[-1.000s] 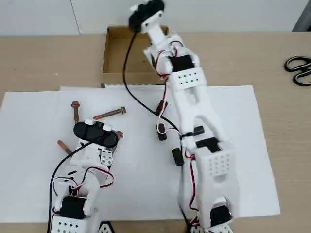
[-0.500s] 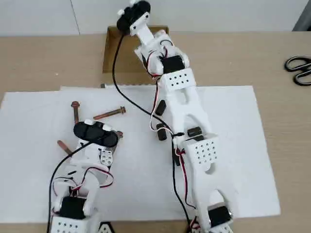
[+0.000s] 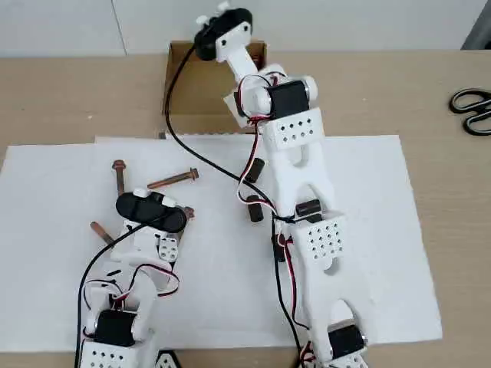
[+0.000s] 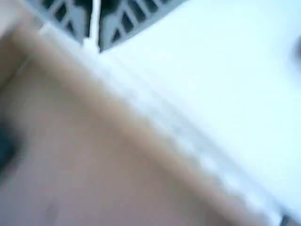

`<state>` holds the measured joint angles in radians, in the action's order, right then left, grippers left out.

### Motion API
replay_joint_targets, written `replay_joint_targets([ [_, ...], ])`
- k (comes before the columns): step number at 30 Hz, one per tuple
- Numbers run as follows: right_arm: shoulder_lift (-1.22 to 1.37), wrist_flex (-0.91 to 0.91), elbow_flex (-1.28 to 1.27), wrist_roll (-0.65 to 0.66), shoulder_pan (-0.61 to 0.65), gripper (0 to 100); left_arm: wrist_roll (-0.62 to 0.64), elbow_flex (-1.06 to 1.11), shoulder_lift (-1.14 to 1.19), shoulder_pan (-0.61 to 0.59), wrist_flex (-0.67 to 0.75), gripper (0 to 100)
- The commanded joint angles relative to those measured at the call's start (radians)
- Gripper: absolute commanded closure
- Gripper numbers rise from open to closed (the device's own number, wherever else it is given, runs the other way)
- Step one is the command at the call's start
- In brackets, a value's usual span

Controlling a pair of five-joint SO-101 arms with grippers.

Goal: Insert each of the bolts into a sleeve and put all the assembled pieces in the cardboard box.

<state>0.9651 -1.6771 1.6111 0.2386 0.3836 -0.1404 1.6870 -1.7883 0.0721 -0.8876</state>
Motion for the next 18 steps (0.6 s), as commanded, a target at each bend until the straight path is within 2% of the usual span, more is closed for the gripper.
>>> replay_joint_targets([
  [1,-0.038,-0.061,0.06,-0.141,0.002,99.5,-0.003,-0.007,-0.005,-0.009,0.0,99],
  [3,-0.056,-0.065,0.054,-0.183,0.005,99.5,0.003,-0.007,-0.005,-0.038,0.0,99],
  [7,-0.151,-0.07,-0.063,-0.252,0.038,99.5,0.123,-0.007,-0.005,-0.124,0.023,99],
  [13,-0.424,-0.064,-0.514,-0.318,0.082,99.5,0.133,-0.007,-0.005,-0.135,0.029,99],
  [18,-0.613,-0.061,-0.83,-0.318,0.082,99.5,0.133,-0.007,-0.005,-0.135,0.029,99],
])
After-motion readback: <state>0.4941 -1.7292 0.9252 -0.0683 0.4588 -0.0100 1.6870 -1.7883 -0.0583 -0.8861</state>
